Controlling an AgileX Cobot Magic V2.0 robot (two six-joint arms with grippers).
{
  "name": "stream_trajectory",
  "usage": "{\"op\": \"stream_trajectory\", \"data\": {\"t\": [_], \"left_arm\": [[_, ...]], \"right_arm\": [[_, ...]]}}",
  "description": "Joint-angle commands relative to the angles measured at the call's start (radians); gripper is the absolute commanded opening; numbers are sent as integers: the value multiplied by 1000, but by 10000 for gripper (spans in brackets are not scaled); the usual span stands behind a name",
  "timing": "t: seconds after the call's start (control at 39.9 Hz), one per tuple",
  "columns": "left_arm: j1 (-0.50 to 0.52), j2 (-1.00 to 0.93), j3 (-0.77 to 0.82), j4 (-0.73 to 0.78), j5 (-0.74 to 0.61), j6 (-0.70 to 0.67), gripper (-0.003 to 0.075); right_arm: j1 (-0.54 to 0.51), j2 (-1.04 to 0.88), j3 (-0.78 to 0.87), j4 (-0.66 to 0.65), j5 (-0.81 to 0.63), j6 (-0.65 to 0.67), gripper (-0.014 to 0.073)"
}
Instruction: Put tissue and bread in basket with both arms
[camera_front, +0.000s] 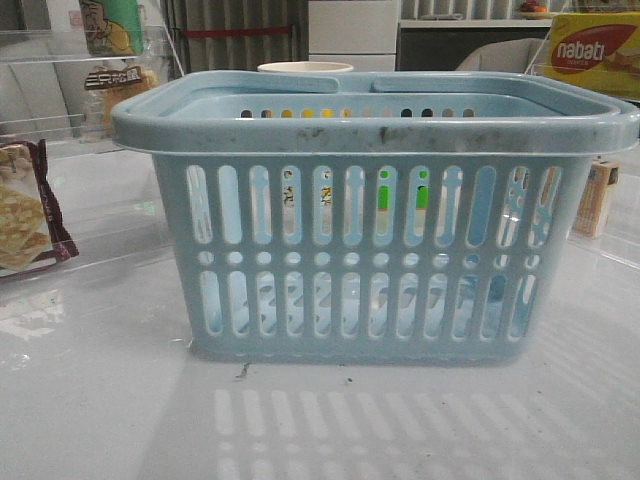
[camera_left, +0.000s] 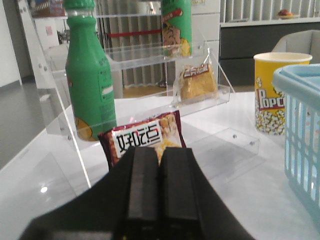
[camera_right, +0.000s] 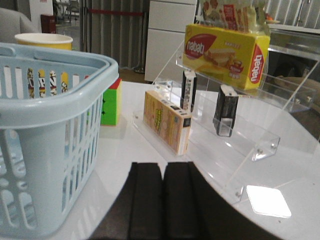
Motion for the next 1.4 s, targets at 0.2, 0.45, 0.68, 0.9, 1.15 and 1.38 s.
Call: {"op": "stream_trajectory", "data": {"t": [0.2, 0.45, 0.68, 0.9, 1.15, 1.38], "left_arm": [[-6, -14, -146, -67, -138, -15, 95], [-6, 117, -464, -67, 42, -15, 95], [-6, 333, -717, -67, 281, -15, 95], [-6, 490, -764, -60, 472, -13, 95], [-6, 643, -721, -59, 558, -13, 95], [-6, 751, -718, -53, 572, -13, 106]], "right_arm": [[-7, -15, -200, 4, -73, -5, 55], [-7, 108, -492, 4, 149, -5, 55], [-7, 305, -704, 3, 375, -5, 55], [-7, 464, -743, 3, 536, -5, 55], [-7, 605, -689, 3, 589, -5, 55], [-7, 695, -666, 3, 601, -5, 124]]}}
